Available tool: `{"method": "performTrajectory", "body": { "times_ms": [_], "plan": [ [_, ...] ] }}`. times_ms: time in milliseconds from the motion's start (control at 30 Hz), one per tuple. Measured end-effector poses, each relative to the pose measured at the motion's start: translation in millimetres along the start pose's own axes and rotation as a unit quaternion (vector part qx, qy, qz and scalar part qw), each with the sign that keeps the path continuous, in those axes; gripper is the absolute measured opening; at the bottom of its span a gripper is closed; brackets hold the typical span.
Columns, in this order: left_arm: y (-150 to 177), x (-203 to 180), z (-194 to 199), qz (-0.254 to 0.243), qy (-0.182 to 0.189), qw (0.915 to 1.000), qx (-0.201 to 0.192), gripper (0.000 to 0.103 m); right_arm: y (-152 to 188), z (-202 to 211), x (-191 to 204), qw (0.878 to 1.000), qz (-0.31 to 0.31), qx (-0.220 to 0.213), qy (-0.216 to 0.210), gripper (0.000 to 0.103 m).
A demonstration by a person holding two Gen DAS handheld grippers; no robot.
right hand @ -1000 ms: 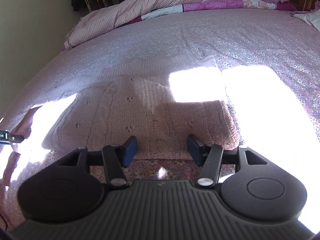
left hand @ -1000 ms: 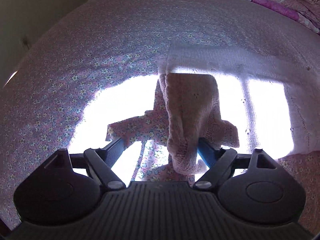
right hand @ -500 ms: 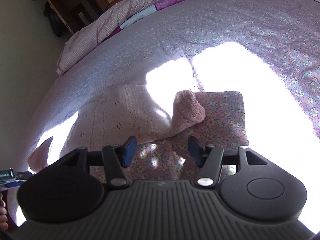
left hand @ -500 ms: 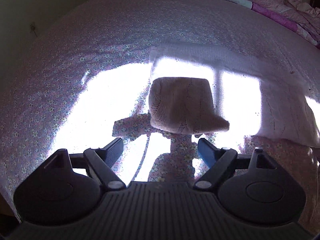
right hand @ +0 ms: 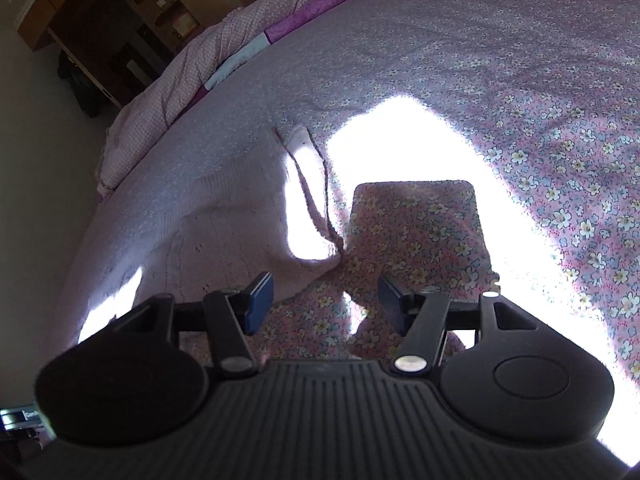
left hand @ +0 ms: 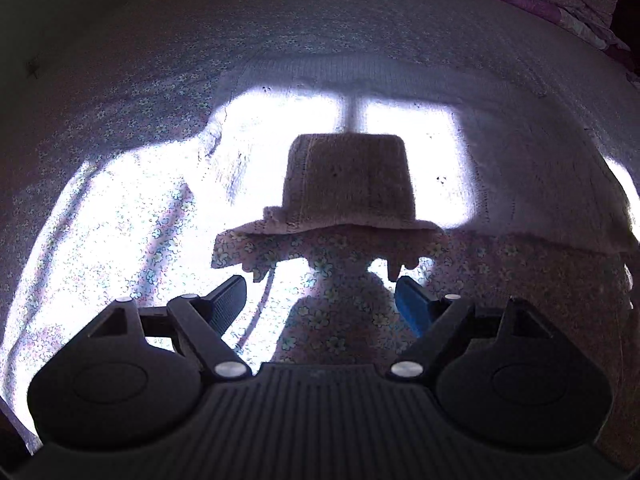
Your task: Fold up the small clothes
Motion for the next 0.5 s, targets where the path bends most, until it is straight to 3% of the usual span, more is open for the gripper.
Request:
{"method": "performTrajectory", "body": {
  "times_ms": [200, 500],
  "plan": [
    [-4.1, -21.6, -11.7, -0.016, -0.017, 0.9997, 0.000, 0.086, -16.8, -16.2, -1.0, 0.999, 0.018, 0.019, 0.028, 0.061],
    [-6.3, -34.6, -25.9, -0.022, -0.025, 0.9994, 0.010, 0.086, -33.9, -35.2, -8.2, 0.999, -0.004, 0.035, -0.008, 0.061]
  ]
}}
Point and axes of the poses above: each gripper's, at about its wrist camera, not at the fingertips, and z roughly against the way its jaws point, x to its left, y to its underside, the point moved 3 cm from there along -z, roughly the way its jaws point, and after that the axes turned 3 degrees about x, right-handed, at the moved point
